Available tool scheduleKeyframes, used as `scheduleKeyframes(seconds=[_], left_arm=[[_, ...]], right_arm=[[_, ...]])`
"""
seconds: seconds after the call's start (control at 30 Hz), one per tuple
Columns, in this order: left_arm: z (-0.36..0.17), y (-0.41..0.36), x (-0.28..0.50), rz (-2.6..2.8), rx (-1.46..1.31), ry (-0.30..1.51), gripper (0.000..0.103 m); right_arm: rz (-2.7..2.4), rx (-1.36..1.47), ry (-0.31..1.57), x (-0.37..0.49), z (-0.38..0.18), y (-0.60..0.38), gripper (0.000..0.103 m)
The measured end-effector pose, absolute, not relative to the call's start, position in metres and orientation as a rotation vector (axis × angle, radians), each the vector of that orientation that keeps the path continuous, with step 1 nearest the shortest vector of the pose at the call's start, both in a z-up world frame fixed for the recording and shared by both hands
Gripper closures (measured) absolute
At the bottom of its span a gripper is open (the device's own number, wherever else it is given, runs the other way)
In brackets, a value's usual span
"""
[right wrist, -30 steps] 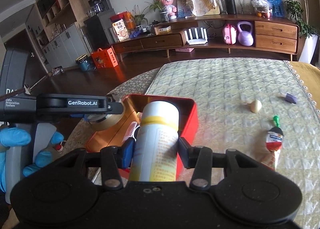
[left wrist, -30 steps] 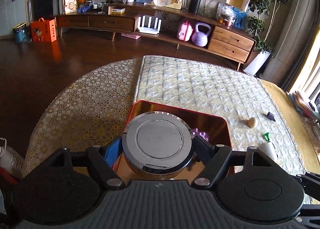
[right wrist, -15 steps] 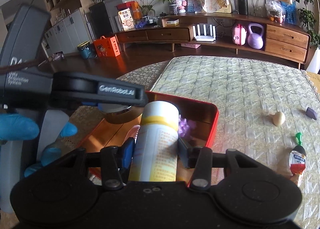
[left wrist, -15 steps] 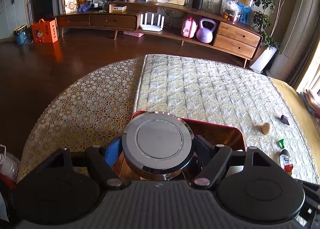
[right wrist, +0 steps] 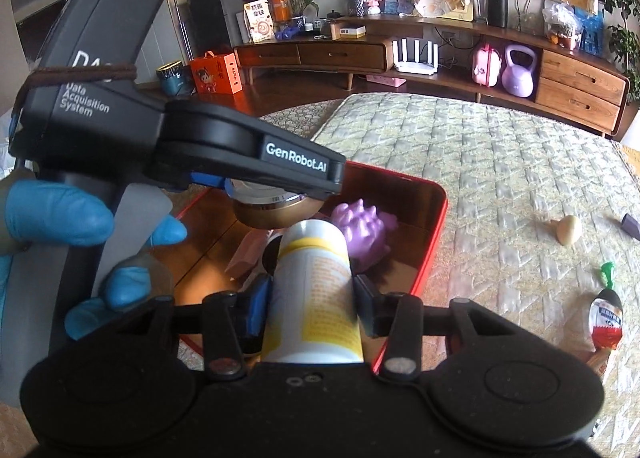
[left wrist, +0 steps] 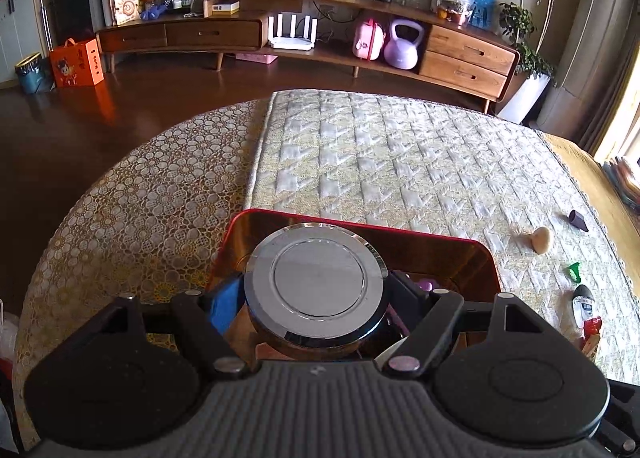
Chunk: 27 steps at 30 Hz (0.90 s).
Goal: Organize rigid objects
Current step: 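Lower and open left tool to drop the tin while right tool releases the bottle into the box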
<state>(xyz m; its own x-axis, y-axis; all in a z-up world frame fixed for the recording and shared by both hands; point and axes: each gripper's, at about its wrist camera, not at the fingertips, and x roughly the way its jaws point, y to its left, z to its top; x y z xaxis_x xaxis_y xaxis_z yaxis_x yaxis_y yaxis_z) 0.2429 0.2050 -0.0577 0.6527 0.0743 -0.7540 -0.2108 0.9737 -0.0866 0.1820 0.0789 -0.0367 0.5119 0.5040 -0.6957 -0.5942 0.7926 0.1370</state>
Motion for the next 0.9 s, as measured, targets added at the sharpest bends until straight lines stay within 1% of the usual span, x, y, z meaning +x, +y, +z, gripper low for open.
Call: scheduleKeyframes(seconds=[0.43, 0.53, 0.77, 0.9], left_arm=[[-0.072, 0.211, 0.250, 0.189, -0.215, 0.888, 0.026], [-0.076, 0.213, 0.249, 0.190, -0.232, 0.903, 0.026], [-0.073, 0.211, 0.240, 0.199, -0.230, 0.899, 0.026], [-0.068, 0.209, 0.232, 0.194, -0.232, 0.889, 0.025]], right_arm=[[0.692, -0.062, 0.818, 0.172, -0.035, 0.066, 0.057], [0.701, -0.048, 0.817, 0.169, -0.032, 0.062, 0.049], [0.702, -0.044, 0.816, 0.167, -0.027, 0.056, 0.048], [0.706, -0.040, 0.795, 0.162, -0.022, 0.049, 0.041]])
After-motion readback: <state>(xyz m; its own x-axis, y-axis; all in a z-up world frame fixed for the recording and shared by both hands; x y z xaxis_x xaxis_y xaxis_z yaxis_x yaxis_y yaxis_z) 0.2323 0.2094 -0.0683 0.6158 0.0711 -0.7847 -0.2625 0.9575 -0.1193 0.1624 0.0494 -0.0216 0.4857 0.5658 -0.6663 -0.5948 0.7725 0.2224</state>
